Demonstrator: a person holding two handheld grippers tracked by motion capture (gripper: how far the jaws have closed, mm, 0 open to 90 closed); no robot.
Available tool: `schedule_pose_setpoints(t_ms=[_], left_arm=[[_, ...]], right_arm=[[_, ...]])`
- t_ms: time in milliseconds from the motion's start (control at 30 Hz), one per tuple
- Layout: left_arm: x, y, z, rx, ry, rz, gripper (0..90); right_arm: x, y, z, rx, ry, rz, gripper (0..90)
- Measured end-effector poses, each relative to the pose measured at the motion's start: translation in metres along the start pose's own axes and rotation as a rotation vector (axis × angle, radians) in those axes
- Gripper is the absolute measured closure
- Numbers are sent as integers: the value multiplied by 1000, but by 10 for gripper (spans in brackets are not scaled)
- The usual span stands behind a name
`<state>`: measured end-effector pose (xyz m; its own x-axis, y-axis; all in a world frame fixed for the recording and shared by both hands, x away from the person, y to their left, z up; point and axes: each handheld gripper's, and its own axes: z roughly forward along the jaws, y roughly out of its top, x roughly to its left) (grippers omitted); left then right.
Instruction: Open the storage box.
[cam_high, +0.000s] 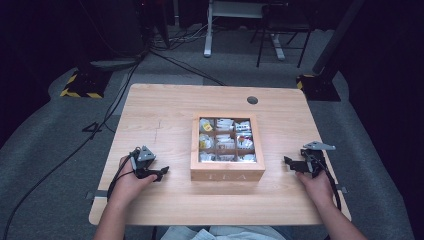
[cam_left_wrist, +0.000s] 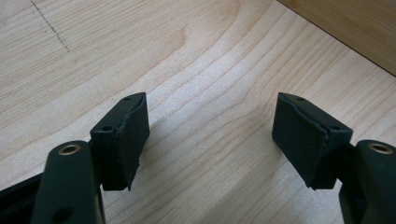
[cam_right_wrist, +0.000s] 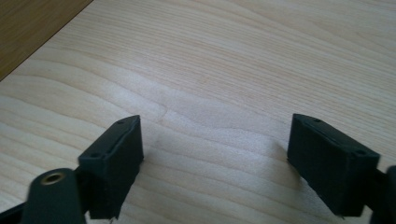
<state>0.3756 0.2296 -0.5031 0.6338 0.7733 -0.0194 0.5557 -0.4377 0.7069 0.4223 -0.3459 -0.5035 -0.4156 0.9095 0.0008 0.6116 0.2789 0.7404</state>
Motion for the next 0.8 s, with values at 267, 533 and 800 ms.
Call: schedule_pose_setpoints(t_ms=[267,533,800], left_arm=[[4,-1,-2,-2,-7,-24,283],[5,-2,-2,2,14,-10,282],[5,-2,-2,1,15,-11,280]], right_arm=[[-3,4,-6,20,-25,1,449],[-5,11,-23,-14,13,44,518],[2,18,-41,-47,68,36,560]])
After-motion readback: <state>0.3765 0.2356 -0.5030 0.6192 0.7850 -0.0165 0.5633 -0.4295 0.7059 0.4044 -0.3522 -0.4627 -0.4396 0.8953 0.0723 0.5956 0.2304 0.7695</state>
